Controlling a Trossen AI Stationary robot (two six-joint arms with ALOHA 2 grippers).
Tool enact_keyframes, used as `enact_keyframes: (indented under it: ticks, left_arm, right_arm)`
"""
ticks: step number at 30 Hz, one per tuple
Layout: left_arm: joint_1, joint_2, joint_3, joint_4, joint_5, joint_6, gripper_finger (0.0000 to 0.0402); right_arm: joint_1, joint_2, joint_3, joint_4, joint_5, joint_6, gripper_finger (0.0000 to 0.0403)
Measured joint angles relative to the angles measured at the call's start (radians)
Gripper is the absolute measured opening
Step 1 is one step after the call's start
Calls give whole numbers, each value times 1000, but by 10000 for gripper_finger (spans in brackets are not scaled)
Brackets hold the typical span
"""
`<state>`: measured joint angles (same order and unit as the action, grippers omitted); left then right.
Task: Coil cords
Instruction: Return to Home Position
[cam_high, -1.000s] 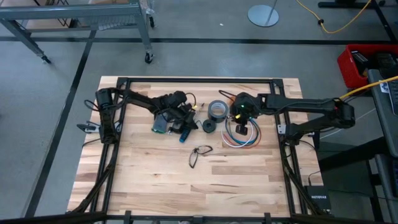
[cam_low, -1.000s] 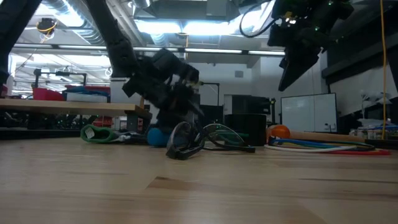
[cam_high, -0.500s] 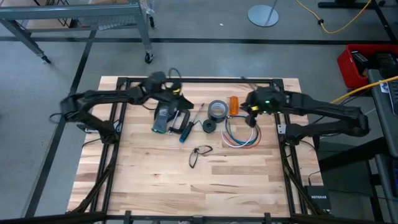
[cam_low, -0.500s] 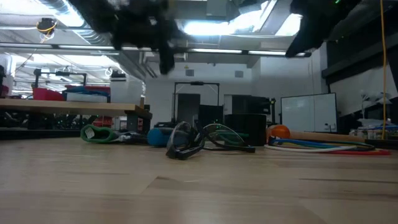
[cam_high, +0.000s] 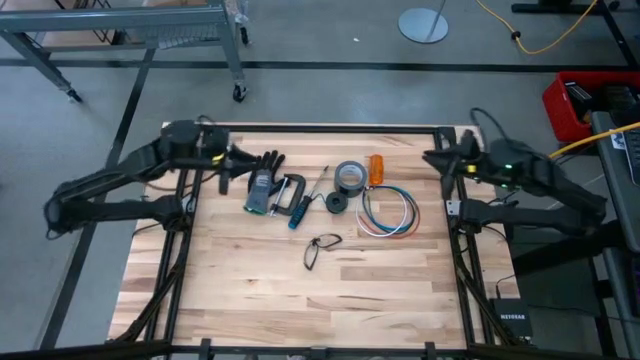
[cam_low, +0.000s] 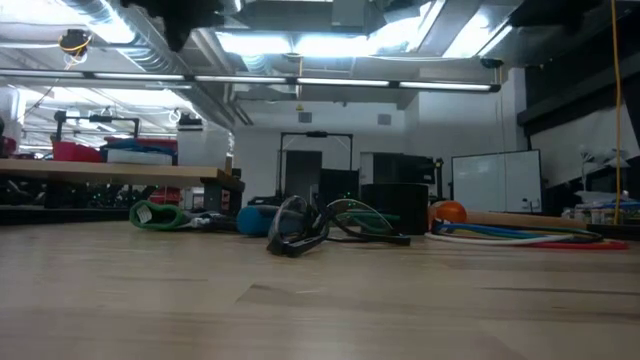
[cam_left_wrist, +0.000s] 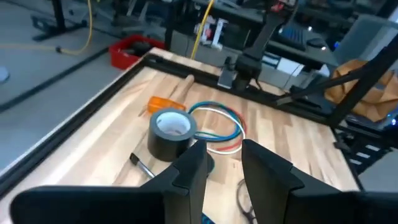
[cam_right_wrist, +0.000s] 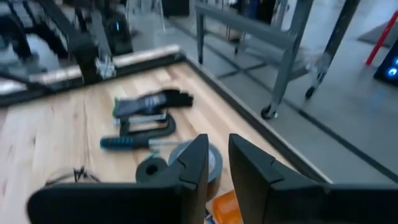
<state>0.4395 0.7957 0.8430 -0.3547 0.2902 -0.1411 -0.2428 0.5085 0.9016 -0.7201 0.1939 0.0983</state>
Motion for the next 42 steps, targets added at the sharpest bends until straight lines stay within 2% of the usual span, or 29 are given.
enact_keyframes:
  ticks: [8, 17, 24, 31, 37, 42]
  left_arm:
    - [-60, -209, -170, 28, -18, -62, 93]
    - [-86, -328, -428, 340, -35, -141, 93]
    - [-88, -397, -568, 471, -43, -176, 93]
    - [-88, -475, -632, 482, -44, -197, 93]
    - [-88, -547, -673, 479, -44, -199, 93]
    - [-88, -604, -719, 480, -44, -214, 93]
  right_arm:
    - [0, -167, -67, -21, 24, 60, 67]
    - [0, -286, -253, 85, -18, 115, 67]
    - [0, -321, -343, 146, -29, 126, 67]
    - [0, -358, -440, 186, -90, 162, 67]
    - [0, -381, -513, 268, -112, 163, 67]
    - [0, -382, -538, 271, -117, 188, 67]
